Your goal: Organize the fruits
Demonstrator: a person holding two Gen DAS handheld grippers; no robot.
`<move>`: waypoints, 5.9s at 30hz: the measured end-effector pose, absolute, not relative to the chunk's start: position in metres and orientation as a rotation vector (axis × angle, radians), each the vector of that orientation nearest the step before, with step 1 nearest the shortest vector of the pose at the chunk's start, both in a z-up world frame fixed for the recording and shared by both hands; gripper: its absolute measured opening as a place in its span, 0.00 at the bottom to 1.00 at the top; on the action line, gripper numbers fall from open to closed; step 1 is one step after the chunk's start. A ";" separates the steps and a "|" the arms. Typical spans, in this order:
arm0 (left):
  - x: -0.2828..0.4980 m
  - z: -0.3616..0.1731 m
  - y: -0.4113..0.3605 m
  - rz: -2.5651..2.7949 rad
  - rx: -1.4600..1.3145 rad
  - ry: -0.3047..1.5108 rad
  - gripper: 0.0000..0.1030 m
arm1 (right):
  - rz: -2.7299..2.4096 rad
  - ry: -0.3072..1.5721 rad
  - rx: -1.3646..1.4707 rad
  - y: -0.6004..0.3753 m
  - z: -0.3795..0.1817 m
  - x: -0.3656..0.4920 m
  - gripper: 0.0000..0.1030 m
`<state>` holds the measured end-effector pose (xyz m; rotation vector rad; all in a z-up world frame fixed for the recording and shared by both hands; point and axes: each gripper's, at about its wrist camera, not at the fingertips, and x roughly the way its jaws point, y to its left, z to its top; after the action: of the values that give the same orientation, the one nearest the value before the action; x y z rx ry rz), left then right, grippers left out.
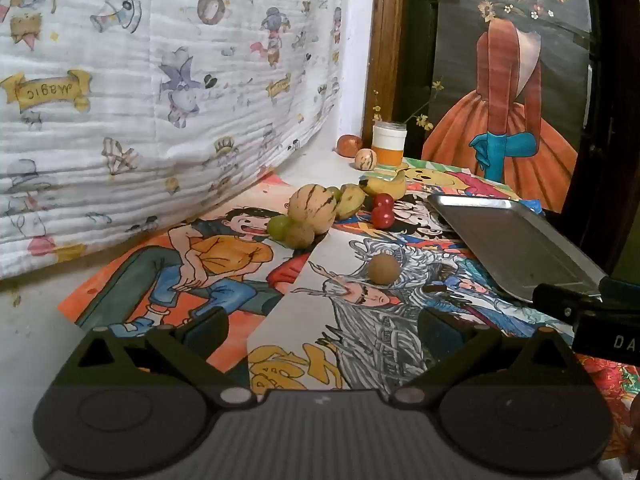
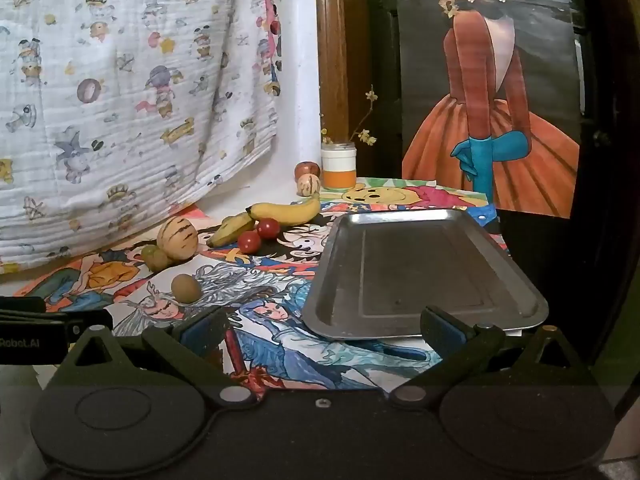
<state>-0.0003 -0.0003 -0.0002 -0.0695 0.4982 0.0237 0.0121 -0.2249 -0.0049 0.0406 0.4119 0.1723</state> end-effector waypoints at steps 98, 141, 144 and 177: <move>-0.003 -0.002 0.014 0.046 -0.140 0.565 1.00 | 0.205 0.430 0.010 -0.219 -0.004 0.007 1.00; 0.136 0.000 0.072 -0.146 -0.189 0.666 0.87 | 0.700 0.581 -0.350 -0.139 0.001 0.107 0.70; 0.141 -0.003 0.075 -0.146 -0.206 0.681 0.79 | 0.713 0.588 -0.346 -0.137 -0.001 0.110 0.61; 0.162 -0.011 0.059 -0.090 -0.302 0.667 0.41 | 0.725 0.620 -0.221 -0.126 -0.016 0.128 0.42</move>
<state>0.1621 0.0589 -0.0113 -0.3016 0.6674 -0.0895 0.1285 -0.1257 -0.0155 -0.2213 0.6202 0.7245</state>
